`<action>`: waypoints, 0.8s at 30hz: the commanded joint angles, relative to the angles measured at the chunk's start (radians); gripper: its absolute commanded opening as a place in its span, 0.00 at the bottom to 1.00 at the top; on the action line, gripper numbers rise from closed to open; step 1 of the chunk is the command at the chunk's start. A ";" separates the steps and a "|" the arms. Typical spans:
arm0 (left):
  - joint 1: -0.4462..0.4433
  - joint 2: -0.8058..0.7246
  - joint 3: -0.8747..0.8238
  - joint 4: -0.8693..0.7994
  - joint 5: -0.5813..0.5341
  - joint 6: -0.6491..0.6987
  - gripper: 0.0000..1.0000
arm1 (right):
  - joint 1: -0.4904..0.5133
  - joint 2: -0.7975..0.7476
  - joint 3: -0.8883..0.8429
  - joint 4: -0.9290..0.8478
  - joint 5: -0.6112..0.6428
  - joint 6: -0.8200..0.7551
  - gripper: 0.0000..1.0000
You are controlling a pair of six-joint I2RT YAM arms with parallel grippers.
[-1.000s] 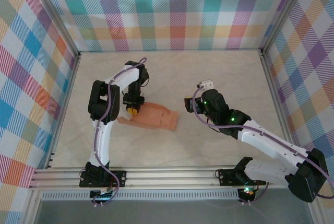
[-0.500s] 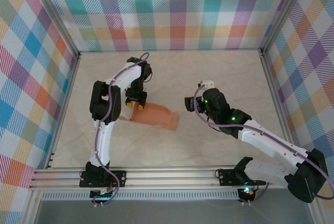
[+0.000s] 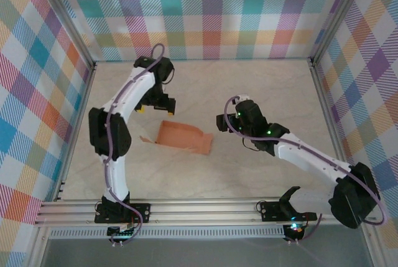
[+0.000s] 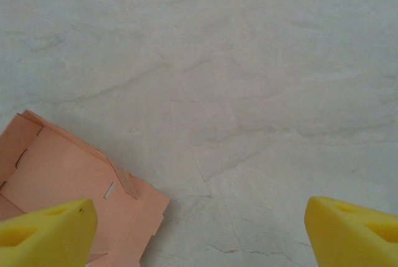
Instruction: Fold the paper box
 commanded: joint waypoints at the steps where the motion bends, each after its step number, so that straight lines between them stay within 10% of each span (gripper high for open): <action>1: 0.026 -0.178 -0.051 0.058 -0.062 -0.075 1.00 | -0.011 0.082 0.057 0.048 -0.125 -0.060 0.86; 11: 0.089 -0.752 -0.486 0.225 -0.119 -0.110 1.00 | -0.014 0.482 0.378 -0.017 -0.503 -0.497 0.77; 24: 0.093 -1.079 -0.605 0.215 -0.199 -0.095 1.00 | 0.058 0.882 0.817 -0.313 -0.515 -0.734 0.63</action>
